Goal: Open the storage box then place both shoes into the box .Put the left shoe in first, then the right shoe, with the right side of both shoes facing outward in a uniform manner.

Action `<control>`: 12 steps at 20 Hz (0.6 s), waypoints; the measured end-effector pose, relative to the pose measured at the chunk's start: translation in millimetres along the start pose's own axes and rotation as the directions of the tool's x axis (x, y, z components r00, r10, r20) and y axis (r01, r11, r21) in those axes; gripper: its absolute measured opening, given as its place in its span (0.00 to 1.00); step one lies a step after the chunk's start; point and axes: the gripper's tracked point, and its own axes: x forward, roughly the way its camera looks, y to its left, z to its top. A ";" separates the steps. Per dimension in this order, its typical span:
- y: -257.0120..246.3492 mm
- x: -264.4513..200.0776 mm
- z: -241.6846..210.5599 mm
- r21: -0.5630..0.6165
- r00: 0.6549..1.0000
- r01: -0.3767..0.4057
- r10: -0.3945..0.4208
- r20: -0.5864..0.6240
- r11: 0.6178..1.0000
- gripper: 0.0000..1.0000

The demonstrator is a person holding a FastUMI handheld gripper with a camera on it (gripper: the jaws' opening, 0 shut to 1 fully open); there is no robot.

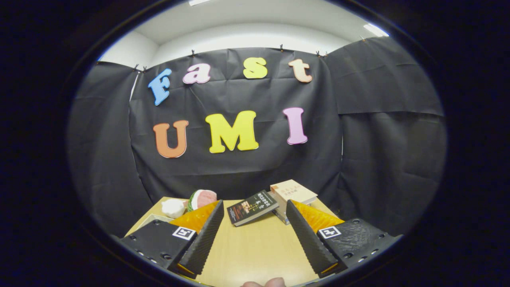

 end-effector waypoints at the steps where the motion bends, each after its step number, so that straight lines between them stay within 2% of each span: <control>1: 4.5 -2.3 1.4 0.000 1.000 -0.001 0.001 0.001 1.000 0.96; 12: 31.0 -8.4 9.7 -0.001 0.999 0.016 -0.016 0.034 1.000 0.96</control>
